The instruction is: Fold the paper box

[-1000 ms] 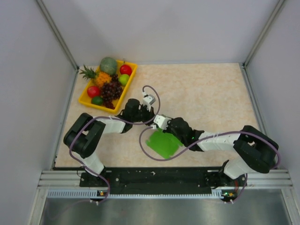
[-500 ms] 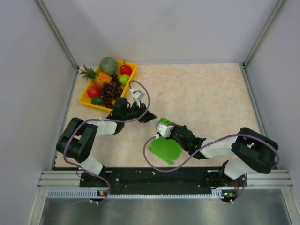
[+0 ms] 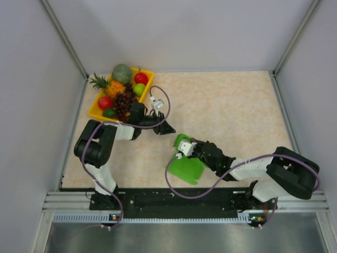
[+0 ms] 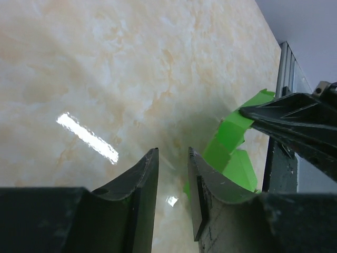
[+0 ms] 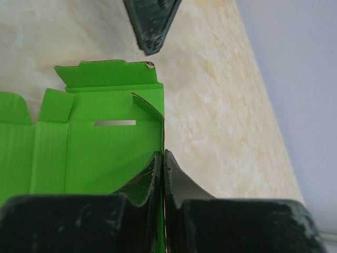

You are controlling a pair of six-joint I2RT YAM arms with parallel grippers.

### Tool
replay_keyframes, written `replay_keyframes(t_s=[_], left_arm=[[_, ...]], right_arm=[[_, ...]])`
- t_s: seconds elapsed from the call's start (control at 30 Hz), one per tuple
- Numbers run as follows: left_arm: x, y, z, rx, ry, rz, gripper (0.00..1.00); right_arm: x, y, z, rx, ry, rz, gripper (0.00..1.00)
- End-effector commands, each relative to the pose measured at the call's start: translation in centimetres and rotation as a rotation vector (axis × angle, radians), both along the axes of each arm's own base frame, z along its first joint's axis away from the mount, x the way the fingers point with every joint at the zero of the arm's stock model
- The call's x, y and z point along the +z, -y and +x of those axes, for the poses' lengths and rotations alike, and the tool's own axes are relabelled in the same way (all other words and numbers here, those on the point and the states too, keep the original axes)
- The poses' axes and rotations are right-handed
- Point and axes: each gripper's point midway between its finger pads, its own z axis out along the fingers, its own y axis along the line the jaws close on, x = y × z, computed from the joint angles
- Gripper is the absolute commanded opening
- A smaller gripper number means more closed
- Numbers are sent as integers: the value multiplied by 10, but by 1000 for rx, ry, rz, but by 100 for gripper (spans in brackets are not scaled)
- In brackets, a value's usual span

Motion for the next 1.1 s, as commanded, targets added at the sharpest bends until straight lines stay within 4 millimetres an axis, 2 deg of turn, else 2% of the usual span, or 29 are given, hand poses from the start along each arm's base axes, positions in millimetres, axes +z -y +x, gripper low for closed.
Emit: replay_keyframes(t_s=[0.0, 0.1, 0.23, 0.37, 0.6, 0.9, 1.07], left_arm=[[-11, 7, -6, -97, -24, -18, 33], [-17, 4, -9, -94, -23, -2, 34], [-18, 16, -18, -185, -50, -51, 40], [-8, 27, -34, -263, -28, -109, 41], [9, 26, -42, -275, 7, -167, 43], [-1, 29, -43, -234, 14, -122, 48], [-8, 34, -53, -237, 27, -73, 49]], right_arm=[[25, -9, -1, 33, 27, 123, 0], [30, -6, 0, 30, 32, 146, 0], [34, -5, 1, 28, 36, 158, 0], [35, -3, 2, 23, 37, 161, 0], [31, -2, 4, 16, 28, 161, 0], [23, -6, 3, 32, 5, 147, 0], [26, -5, 4, 26, 10, 149, 0]])
